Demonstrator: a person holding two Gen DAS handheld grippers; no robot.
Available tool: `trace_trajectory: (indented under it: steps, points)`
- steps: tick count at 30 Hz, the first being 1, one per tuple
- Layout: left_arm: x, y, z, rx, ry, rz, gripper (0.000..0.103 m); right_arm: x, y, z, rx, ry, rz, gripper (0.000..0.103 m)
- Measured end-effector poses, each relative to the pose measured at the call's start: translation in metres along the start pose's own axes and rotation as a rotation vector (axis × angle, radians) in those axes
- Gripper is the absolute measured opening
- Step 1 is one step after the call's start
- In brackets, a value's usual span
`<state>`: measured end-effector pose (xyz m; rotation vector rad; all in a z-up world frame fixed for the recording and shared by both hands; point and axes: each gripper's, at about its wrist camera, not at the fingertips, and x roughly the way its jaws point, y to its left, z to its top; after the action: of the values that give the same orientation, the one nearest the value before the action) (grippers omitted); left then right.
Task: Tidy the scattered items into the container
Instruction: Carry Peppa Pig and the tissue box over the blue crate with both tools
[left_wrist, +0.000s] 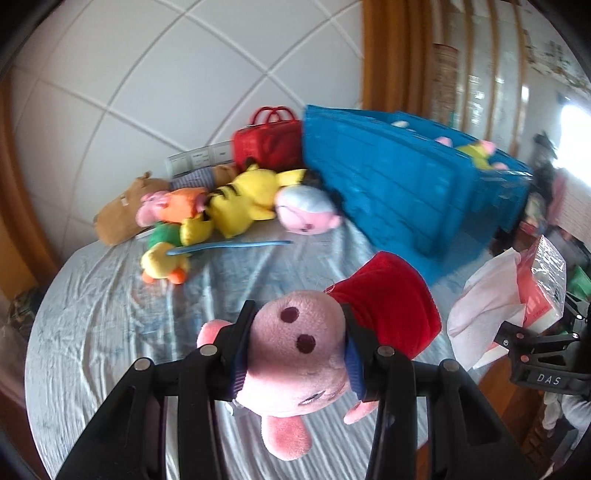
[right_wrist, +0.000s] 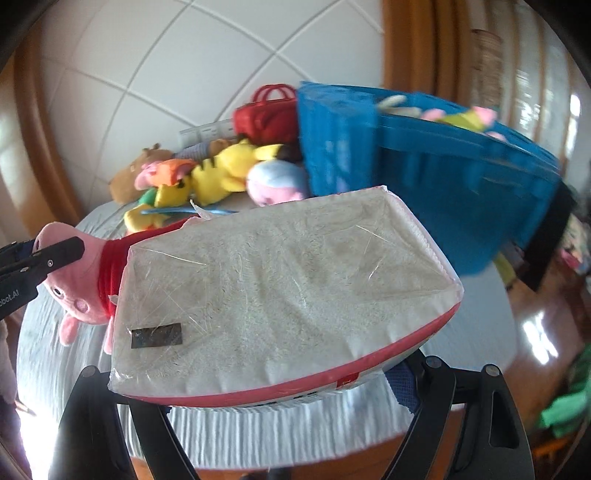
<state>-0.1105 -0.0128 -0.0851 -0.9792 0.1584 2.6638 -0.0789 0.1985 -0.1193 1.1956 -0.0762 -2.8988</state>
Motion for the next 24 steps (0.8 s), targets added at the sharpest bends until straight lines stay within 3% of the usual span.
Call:
trace_trajectory:
  steps: [12, 24]
  points:
    - [-0.02, -0.069, -0.017, 0.116, 0.012, -0.16, 0.042, -0.059, -0.039, -0.053, 0.116, 0.01, -0.147, 0.086]
    - [-0.029, -0.147, 0.0, 0.14, -0.033, -0.159, 0.042, -0.09, -0.107, -0.051, 0.102, -0.027, -0.176, 0.086]
